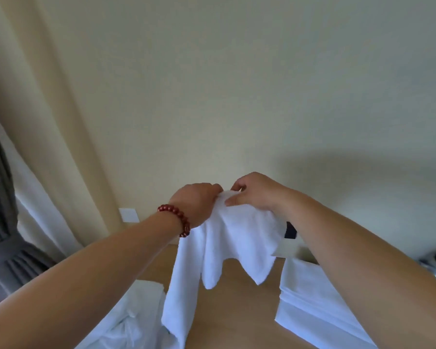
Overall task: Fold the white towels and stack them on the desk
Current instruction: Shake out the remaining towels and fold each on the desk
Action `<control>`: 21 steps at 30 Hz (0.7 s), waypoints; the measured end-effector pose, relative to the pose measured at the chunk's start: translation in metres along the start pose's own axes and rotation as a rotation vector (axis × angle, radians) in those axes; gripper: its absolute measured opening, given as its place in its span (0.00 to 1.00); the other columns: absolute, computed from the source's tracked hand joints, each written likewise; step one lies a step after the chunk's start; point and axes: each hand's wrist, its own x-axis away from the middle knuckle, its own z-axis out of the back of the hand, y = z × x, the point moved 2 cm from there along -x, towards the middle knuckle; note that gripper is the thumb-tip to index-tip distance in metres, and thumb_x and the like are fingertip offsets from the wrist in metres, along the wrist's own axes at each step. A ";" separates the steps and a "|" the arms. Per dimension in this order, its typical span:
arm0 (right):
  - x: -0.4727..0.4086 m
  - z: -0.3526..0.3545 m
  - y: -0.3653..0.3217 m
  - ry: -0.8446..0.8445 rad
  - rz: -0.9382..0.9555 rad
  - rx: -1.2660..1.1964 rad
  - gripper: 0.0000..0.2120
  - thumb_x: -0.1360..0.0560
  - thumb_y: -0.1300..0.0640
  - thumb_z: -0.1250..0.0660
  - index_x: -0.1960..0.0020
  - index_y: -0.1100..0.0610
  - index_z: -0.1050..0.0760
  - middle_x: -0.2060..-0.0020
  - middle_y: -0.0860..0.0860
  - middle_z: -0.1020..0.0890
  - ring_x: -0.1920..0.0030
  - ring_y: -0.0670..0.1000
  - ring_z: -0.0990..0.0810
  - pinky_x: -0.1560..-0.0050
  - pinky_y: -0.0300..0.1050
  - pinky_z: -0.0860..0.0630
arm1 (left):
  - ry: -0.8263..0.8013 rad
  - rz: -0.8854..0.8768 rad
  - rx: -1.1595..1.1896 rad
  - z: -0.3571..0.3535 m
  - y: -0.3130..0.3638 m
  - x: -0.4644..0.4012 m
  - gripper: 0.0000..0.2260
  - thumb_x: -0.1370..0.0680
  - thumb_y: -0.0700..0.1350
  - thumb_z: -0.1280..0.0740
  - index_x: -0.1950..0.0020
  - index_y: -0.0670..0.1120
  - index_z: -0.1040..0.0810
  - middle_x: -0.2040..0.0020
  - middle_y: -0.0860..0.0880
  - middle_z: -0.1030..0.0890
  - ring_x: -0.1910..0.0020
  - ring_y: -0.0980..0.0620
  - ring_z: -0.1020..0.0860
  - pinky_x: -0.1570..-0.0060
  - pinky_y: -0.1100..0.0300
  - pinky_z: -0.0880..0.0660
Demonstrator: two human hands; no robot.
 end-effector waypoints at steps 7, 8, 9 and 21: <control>0.016 0.055 -0.006 0.018 0.049 0.151 0.19 0.21 0.50 0.31 0.64 0.62 0.29 0.70 0.52 0.34 0.69 0.50 0.38 0.67 0.45 0.42 | 0.132 0.172 -0.038 -0.014 0.004 -0.010 0.04 0.20 0.44 0.42 0.55 0.48 0.30 0.58 0.51 0.26 0.59 0.47 0.25 0.61 0.55 0.30; 0.018 0.058 -0.011 0.012 0.060 0.171 0.20 0.21 0.51 0.31 0.66 0.58 0.33 0.71 0.51 0.36 0.70 0.50 0.39 0.67 0.45 0.43 | 0.143 0.193 -0.039 -0.014 0.006 -0.009 0.04 0.21 0.44 0.41 0.55 0.48 0.29 0.57 0.51 0.27 0.58 0.47 0.25 0.61 0.55 0.29; 0.019 0.061 -0.016 0.012 0.073 0.192 0.21 0.20 0.51 0.32 0.67 0.56 0.37 0.71 0.50 0.38 0.70 0.50 0.41 0.68 0.45 0.44 | 0.148 0.220 -0.020 -0.015 0.008 -0.010 0.04 0.21 0.45 0.41 0.55 0.48 0.29 0.57 0.51 0.27 0.59 0.47 0.25 0.61 0.56 0.29; -0.001 0.066 -0.031 0.036 -0.043 0.192 0.18 0.20 0.48 0.33 0.63 0.57 0.32 0.70 0.51 0.37 0.67 0.53 0.38 0.66 0.45 0.43 | 0.114 0.168 0.544 -0.010 0.039 -0.025 0.23 0.25 0.60 0.30 0.33 0.53 0.24 0.39 0.57 0.22 0.41 0.57 0.23 0.45 0.61 0.27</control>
